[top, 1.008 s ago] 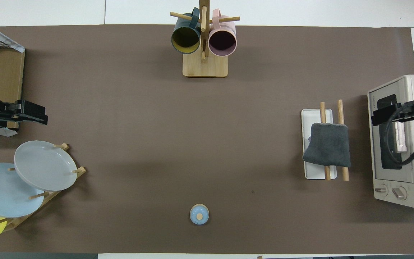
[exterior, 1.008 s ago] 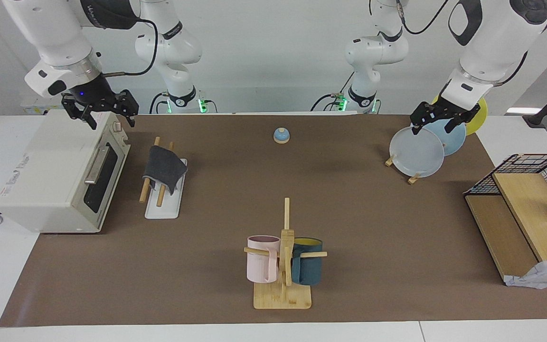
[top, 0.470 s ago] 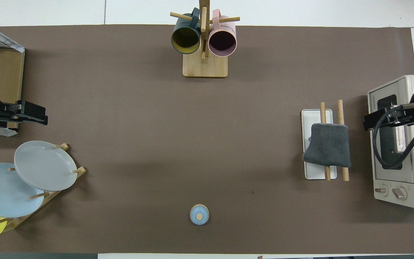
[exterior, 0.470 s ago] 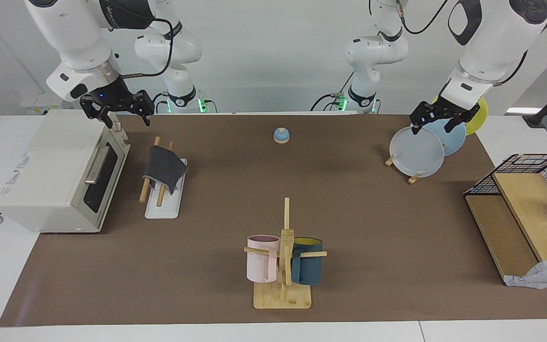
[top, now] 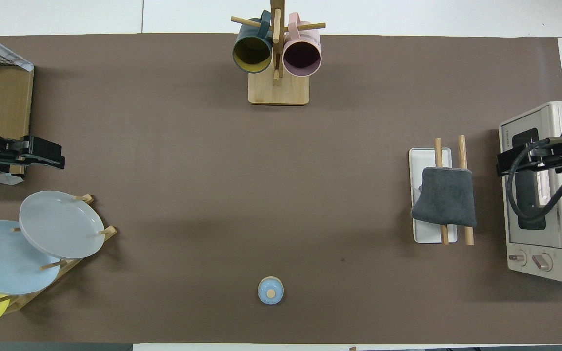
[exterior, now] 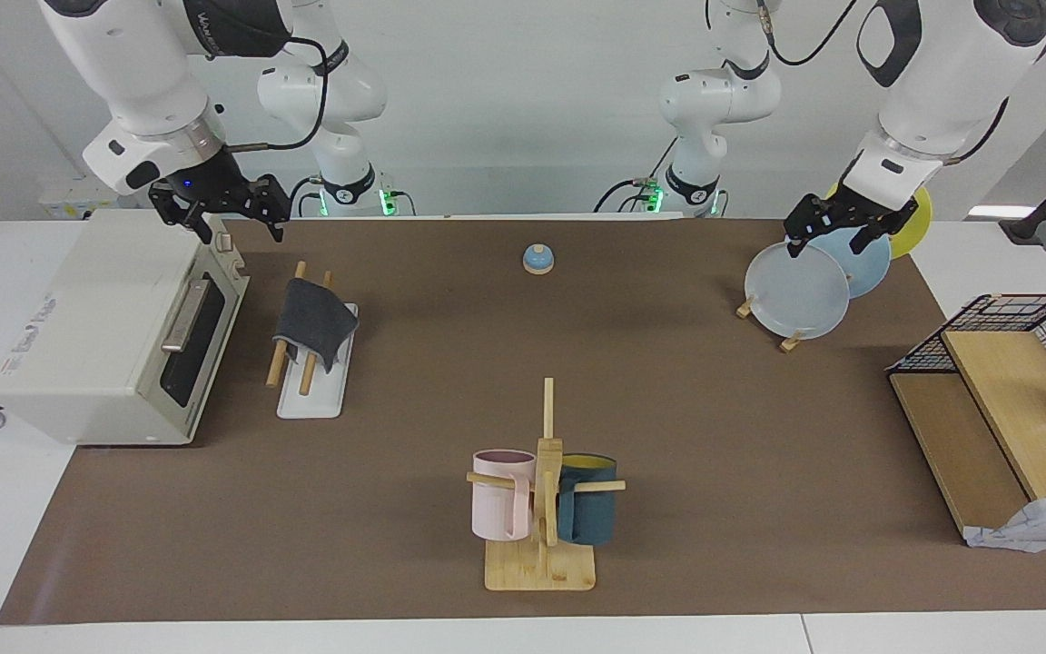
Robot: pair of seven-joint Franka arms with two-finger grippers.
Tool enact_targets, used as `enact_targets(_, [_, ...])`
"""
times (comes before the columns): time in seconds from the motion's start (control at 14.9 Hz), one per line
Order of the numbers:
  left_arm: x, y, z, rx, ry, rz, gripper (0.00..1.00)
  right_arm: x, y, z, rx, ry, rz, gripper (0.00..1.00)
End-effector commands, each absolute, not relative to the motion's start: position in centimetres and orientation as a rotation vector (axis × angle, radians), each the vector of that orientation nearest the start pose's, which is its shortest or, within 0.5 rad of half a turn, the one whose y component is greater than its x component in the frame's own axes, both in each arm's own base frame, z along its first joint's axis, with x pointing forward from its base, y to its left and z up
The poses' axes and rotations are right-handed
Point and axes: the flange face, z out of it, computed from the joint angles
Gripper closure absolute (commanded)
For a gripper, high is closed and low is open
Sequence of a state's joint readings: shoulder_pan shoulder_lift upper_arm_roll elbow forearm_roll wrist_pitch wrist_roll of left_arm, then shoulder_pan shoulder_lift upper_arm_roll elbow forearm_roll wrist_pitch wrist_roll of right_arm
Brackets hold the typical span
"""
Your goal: Fold towel and hang on rack
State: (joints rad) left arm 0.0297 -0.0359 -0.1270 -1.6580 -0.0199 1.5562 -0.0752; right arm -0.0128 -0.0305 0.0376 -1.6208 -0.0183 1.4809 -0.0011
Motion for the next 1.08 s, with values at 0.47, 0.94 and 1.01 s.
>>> enact_targets(0.47, [53.6, -5.3, 60.3, -3.129, 0.04, 0.081, 0.0, 53.9, -1.0, 60.9, -3.168, 0.028, 0.163, 0.0])
enact_targets(0.94, [53.5, -5.3, 60.2, -3.129, 0.04, 0.083, 0.0, 53.9, -1.0, 60.9, -3.168, 0.016, 0.166, 0.0])
enact_targets(1.01, [53.5, -5.3, 60.2, -3.129, 0.04, 0.083, 0.0, 53.9, -1.0, 60.9, -3.168, 0.016, 0.166, 0.0])
